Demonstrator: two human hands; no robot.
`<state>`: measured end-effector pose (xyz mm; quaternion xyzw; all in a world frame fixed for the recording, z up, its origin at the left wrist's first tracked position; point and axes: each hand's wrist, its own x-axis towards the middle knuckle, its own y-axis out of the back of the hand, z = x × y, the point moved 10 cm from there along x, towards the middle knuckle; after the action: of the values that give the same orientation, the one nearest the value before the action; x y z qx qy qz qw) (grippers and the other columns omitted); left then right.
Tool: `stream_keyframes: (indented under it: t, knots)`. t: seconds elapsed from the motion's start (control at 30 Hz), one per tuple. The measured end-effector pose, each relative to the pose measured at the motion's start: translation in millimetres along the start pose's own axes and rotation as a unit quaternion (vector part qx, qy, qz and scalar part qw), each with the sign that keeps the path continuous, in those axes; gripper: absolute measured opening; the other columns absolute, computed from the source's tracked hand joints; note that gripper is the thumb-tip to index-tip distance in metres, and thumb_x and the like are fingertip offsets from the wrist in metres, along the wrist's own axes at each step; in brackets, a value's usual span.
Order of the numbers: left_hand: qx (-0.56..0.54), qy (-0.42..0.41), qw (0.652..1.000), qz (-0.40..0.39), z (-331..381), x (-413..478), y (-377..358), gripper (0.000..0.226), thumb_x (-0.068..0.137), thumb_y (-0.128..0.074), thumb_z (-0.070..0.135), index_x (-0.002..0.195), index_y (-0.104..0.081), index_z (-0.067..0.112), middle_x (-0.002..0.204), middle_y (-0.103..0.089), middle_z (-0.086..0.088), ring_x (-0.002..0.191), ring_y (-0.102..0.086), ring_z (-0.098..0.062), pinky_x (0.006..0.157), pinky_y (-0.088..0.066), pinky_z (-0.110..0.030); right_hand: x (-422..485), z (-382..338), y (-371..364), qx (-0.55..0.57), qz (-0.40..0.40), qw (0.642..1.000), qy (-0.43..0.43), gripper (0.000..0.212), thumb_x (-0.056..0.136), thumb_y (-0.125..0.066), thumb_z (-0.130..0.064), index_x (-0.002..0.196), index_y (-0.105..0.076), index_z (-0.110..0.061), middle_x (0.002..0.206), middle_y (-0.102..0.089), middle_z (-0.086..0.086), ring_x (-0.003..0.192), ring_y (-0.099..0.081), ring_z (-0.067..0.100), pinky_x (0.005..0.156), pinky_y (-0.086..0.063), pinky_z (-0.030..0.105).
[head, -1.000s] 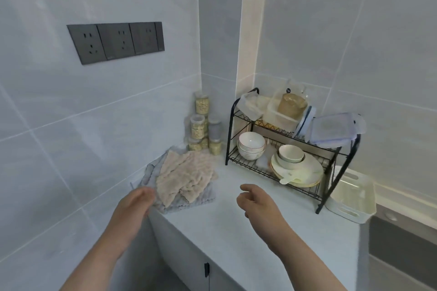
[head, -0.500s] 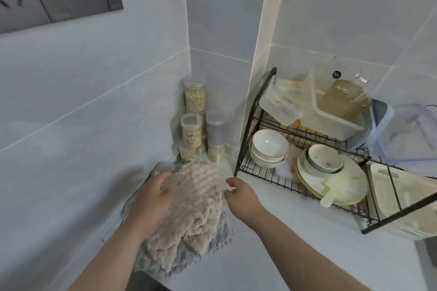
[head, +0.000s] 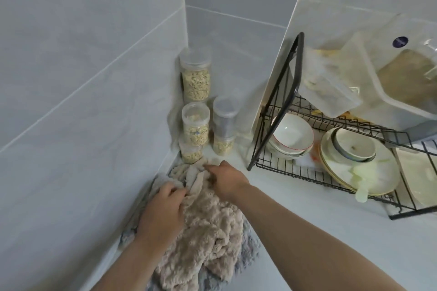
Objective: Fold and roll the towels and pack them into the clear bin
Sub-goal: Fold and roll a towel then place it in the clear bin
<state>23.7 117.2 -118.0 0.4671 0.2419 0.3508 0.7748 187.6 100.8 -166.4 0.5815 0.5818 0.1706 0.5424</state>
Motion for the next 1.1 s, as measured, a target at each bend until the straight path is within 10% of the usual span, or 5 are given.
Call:
stream_keyframes:
  t: [0.3,0.57,0.7,1.1]
  knots:
    - [-0.098,0.008,0.994,0.037,28,-54,63,0.037,0.089,-0.058,0.013,0.083,-0.048,0.048,0.072,-0.063,0.014,0.062,-0.055,-0.006,0.056,-0.046,-0.028,-85,4,50,-0.032,0.199,0.976,0.085,0.040,0.097,-0.046,-0.025,0.137,-0.048,-0.032,0.142,-0.039,0.004,0.117,-0.052,0.029,0.083,-0.054,0.038]
    - [-0.120,-0.102,0.986,0.051,140,-105,116,0.034,0.086,-0.065,0.016,0.087,-0.057,0.049,0.077,-0.064,0.015,0.069,-0.060,-0.003,0.060,-0.041,-0.012,-225,53,98,0.039,0.347,0.929,0.122,0.033,0.090,-0.042,-0.027,0.122,-0.052,-0.030,0.133,-0.058,0.000,0.094,-0.068,0.022,0.062,-0.059,0.032]
    - [-0.109,-0.151,0.981,0.047,200,-92,109,0.034,0.089,-0.062,0.018,0.083,-0.057,0.051,0.075,-0.064,0.018,0.068,-0.061,-0.001,0.057,-0.044,-0.017,-286,117,126,0.090,0.369,0.925,0.023,0.014,0.094,-0.051,-0.028,0.107,-0.056,-0.024,0.103,-0.065,-0.003,0.080,-0.065,0.029,0.061,-0.050,0.035]
    - [-0.109,-0.289,0.950,0.051,339,-80,28,0.019,0.085,-0.058,0.015,0.089,-0.068,0.030,0.086,-0.061,0.023,0.076,-0.058,0.001,0.066,-0.047,-0.023,-418,263,138,0.160,0.421,0.887,-0.101,0.019,0.085,-0.056,-0.007,0.096,-0.065,-0.020,0.095,-0.058,-0.011,0.081,-0.059,0.011,0.072,-0.047,0.024]
